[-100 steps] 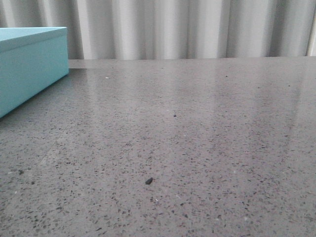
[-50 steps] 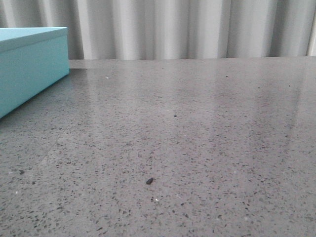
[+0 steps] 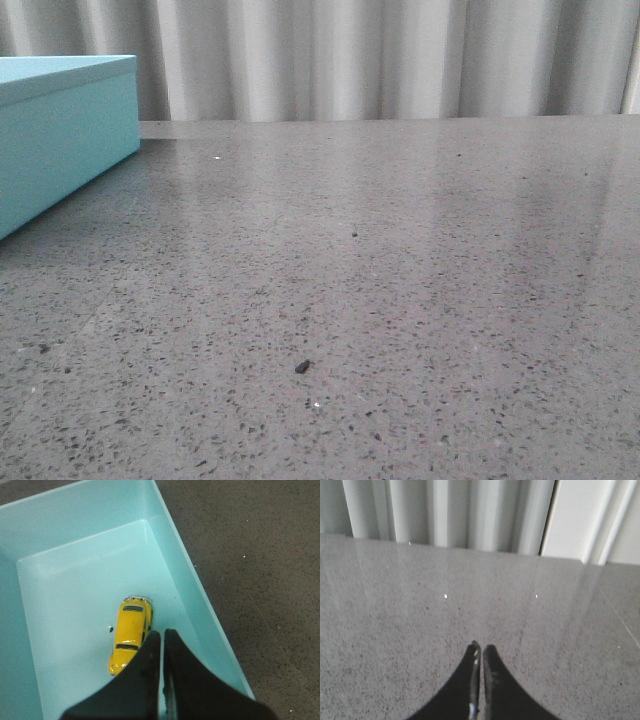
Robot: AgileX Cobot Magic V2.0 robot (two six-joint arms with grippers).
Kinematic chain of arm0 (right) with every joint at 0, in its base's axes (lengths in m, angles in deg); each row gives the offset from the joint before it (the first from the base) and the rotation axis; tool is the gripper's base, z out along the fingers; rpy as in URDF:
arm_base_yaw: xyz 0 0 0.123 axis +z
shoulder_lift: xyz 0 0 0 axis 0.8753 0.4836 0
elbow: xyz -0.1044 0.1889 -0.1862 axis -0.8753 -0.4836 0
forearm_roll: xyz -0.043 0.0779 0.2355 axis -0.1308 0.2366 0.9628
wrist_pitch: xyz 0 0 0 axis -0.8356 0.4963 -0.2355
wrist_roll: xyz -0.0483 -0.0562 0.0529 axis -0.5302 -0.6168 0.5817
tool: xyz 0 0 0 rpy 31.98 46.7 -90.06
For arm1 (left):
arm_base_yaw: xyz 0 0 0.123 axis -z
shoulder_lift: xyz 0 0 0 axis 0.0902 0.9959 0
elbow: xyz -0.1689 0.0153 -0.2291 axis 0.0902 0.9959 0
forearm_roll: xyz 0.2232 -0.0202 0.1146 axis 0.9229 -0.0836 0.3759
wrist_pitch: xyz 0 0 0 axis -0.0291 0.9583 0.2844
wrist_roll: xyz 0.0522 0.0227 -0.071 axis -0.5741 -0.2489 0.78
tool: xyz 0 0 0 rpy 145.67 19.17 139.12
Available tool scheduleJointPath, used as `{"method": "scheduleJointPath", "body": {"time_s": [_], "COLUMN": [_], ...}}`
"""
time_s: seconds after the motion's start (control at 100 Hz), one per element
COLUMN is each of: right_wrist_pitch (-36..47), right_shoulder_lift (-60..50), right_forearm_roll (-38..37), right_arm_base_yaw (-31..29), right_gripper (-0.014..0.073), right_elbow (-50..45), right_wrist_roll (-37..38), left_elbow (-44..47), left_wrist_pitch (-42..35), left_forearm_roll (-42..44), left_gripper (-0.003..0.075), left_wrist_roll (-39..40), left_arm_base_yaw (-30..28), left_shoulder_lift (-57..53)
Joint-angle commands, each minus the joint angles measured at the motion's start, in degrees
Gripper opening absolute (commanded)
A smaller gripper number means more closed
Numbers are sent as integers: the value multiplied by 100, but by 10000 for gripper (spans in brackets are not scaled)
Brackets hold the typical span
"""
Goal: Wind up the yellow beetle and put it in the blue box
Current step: 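Raise the open left gripper up out of the box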
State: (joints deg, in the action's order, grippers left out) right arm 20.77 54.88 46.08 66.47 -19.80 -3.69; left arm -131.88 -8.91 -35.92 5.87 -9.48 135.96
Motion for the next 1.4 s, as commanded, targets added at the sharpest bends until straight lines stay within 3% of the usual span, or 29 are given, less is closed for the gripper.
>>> {"method": "scheduleJointPath", "body": {"time_s": [0.0, 0.27, 0.49, 0.65, 0.81, 1.04, 1.2, 1.39], "right_wrist_pitch": [671, 89, 321, 317, 343, 603, 880, 1002], "right_shoulder_lift": [-86, -368, -689, -800, -800, -800, -800, -800], "right_forearm_roll": [-153, -153, -153, -36, -37, -39, -39, -49], "right_arm_base_yaw": [-19, -19, -19, -30, -30, -30, -30, -30], "right_gripper": [-41, -41, -41, -41, -41, -41, -41, -41], "right_elbow": [29, -80, -377, -472, -472, -472, -472, -483], "right_wrist_roll": [-5, -5, -5, -5, -5, -5, -5, -5], "left_elbow": [233, 1747, 2887, 3790, 4697, 5640, 6163, 6587], "left_wrist_pitch": [-588, -1249, -1973, -2834, -3625, -4249, -4875, -5002], "left_forearm_roll": [-195, -405, -555, -1124, -1168, -1677, -1736, -1736], "left_gripper": [-21, -21, -21, -21, -21, -21, -21, -21], "left_wrist_roll": [4, -345, -569, -569, -569, -569, -569, -569], "left_arm_base_yaw": [0, 0, 0, 24, 342, 931, 947, 947], "left_shoulder_lift": [-484, -1629, -2697, -3481, -4140, -5102, -5854, -6651]}}
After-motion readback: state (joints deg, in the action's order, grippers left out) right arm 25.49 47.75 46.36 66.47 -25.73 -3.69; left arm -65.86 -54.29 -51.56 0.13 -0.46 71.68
